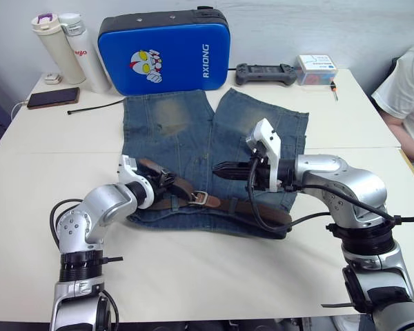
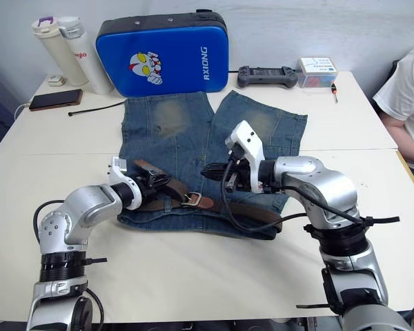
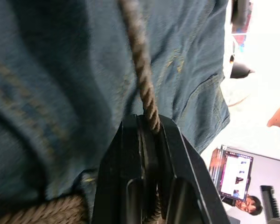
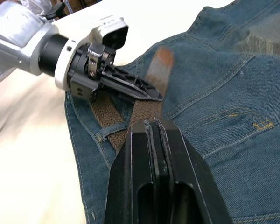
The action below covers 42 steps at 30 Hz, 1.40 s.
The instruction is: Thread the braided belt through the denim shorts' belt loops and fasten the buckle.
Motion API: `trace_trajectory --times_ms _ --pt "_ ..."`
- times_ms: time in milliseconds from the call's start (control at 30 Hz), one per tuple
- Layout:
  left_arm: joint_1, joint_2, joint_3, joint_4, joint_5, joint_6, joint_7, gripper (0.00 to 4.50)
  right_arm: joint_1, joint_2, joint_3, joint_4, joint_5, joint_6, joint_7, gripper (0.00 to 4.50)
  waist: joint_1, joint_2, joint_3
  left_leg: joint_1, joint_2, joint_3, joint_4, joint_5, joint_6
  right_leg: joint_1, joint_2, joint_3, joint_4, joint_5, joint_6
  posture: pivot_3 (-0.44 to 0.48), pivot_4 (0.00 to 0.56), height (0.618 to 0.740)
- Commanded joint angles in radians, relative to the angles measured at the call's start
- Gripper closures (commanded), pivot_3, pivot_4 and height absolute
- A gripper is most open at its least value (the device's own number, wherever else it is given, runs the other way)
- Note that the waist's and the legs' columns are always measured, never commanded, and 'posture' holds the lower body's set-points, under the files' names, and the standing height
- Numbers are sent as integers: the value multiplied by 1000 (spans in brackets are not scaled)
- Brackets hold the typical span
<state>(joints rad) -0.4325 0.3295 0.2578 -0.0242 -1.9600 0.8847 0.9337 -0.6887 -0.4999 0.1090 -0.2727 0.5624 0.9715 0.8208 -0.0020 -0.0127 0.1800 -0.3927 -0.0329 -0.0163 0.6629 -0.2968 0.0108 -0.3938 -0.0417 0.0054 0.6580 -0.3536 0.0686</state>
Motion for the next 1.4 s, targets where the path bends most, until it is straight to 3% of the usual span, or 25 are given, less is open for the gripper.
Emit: trace_trajectory --times_ms 33,167,300,467,933,1167,1400 --pt "-19 -6 63 -55 -12 26 -56 4468 25 -11 2 -59 11 1 -11 4500 0 0 0 0 0 0 0 0 0 0 0 0 0 0 0 0 150 740" --pt "-18 4 73 -74 -12 60 -77 4468 58 20 55 -52 -13 -17 -31 4500 -1 0 0 0 0 0 0 0 0 0 0 0 0 0 0 0 150 740" --pt "-17 9 75 -75 -12 69 -76 4468 74 76 157 45 -97 -107 -47 4500 -1 0 0 0 0 0 0 0 -1 0 0 0 0 0 0 0 150 740" --pt "-14 28 59 -75 -12 89 -76 4468 63 155 181 180 -133 -187 -29 4500 -1 0 0 0 0 0 0 0 -1 0 0 0 0 0 0 0 150 740" --pt "20 54 67 -102 -12 86 -78 4468 48 222 145 315 -116 -210 25 4500 -3 0 0 0 0 0 0 1 -1 0 0 0 0 0 0 0 150 740" --pt "15 53 74 -105 -12 80 -84 4468 25 179 282 368 -240 -218 72 4500 -4 0 0 0 0 0 -1 0 -1 0 0 0 0 0 0 0 150 740" --pt "23 79 102 -118 -12 89 -91 4468 -13 210 337 436 -301 -170 39 4500 -16 -1 0 3 0 0 -1 1 -1 2 0 0 0 0 0 0 150 740"
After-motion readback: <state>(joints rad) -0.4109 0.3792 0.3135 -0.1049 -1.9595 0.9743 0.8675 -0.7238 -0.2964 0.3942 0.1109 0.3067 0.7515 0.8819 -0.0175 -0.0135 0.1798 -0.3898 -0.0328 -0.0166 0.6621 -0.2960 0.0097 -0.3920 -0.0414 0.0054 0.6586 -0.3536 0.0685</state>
